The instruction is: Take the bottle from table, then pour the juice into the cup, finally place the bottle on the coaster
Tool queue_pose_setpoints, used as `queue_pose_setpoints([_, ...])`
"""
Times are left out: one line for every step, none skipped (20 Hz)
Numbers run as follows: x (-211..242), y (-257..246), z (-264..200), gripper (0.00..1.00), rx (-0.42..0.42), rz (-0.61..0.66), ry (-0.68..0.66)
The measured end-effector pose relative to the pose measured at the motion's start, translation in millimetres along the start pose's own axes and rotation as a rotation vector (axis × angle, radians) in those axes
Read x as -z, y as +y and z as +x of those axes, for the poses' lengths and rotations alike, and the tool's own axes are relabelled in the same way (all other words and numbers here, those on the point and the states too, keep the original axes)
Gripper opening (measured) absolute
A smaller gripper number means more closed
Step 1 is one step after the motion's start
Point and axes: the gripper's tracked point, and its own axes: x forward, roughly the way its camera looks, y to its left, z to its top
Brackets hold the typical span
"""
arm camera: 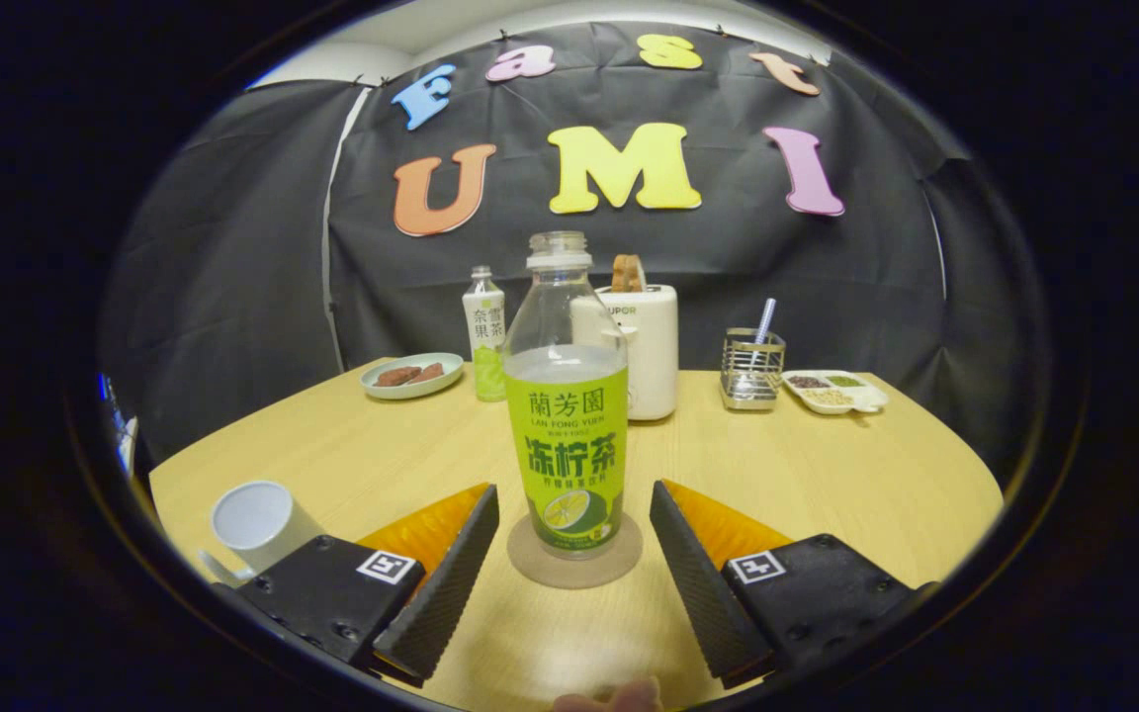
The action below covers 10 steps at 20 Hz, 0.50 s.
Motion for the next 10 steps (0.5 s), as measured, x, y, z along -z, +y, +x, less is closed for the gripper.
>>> queue_pose_setpoints([-1, -2, -11, 0.99, 0.013, 0.0, -0.013])
queue_pose_setpoints([-2, -4, -24, 0.99, 0.026, -0.004, -0.031])
queue_pose_setpoints([-5, -7, -37, 0.99, 0.044, -0.008, -0.053])
queue_pose_setpoints([-7, -12, -52, 0.99, 0.067, -0.013, -0.076])
queue_pose_setpoints([-11, -17, -66, 0.99, 0.089, -0.015, -0.099])
queue_pose_setpoints([-14, -20, -81, 0.99, 0.11, -0.013, -0.122])
queue_pose_setpoints([-15, -24, -95, 0.99, 0.127, -0.012, -0.14])
queue_pose_setpoints([-18, -26, -110, 0.99, 0.144, -0.012, -0.158])
queue_pose_setpoints([-21, -30, -123, 0.99, 0.158, -0.018, -0.174])
queue_pose_setpoints([-23, -35, -137, 0.99, 0.175, -0.024, -0.185])
